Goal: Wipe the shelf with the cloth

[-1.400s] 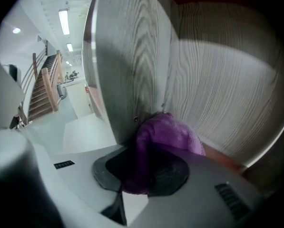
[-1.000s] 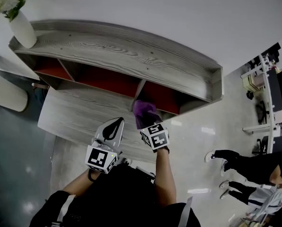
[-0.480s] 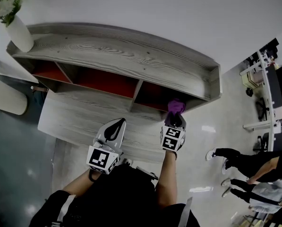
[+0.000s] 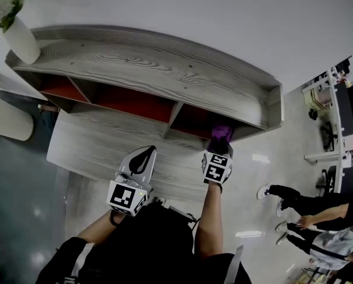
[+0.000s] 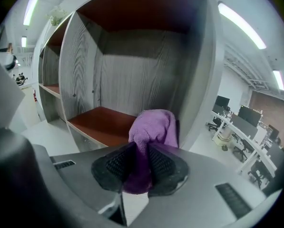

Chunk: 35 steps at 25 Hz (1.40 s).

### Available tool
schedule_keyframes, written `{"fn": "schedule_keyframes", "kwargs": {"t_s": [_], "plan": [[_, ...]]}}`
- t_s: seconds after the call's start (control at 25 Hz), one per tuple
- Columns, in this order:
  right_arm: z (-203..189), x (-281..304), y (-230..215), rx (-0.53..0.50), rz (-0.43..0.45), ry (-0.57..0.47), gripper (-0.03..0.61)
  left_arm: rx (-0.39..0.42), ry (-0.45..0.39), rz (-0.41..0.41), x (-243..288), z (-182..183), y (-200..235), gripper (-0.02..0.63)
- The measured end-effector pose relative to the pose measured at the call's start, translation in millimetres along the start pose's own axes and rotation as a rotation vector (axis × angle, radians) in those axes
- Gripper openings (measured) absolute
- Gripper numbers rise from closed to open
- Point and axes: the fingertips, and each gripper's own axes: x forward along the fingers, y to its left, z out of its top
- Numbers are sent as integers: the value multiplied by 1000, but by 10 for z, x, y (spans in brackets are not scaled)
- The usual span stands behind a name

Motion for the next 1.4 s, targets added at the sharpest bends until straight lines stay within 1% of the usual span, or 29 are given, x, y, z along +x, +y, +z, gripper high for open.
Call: {"fn": "schedule_keyframes", "kwargs": {"t_s": [0.08,0.36,0.68,0.76,0.8,0.84,0.92,0.96,1.04,1.12,1.24,1.4], "plan": [[36,16,164,-12,41,-4,67,-3,-1,2,11,-3,23,3],[222,60,949,-103,171,-33,67,-4,-11,14,-20,31,119,3],[337,20,1488,-159,268,-40,67,-11,-19,35,-132,42,229,3],[251,20,1687,-168,332,4,67,-11,-22,37,-144,50,244,3],[132,38,1818,-181,368,39,67,-11,-24,38,-148,55,249,3],[-17,56,1941,-214,383,60,67,-11,-24,38,-154,61,252,3],[-321,7,2120,-287,375,58,67,-10,-23,36,-191,75,240,3],[-425,-52,2186,-274,390,57,67,-7,-25,34,-210,87,242,3],[-470,-146,2283,-213,431,54,67,-1,-29,40,-225,92,308,3],[-467,-225,2335,-204,454,49,67,-15,-15,56,-241,23,385,3],[-488,-352,2299,-199,460,49,67,-37,1,63,-243,-58,403,3],[-472,-494,2165,-137,449,32,67,-31,-4,38,-161,-37,333,3]]}}
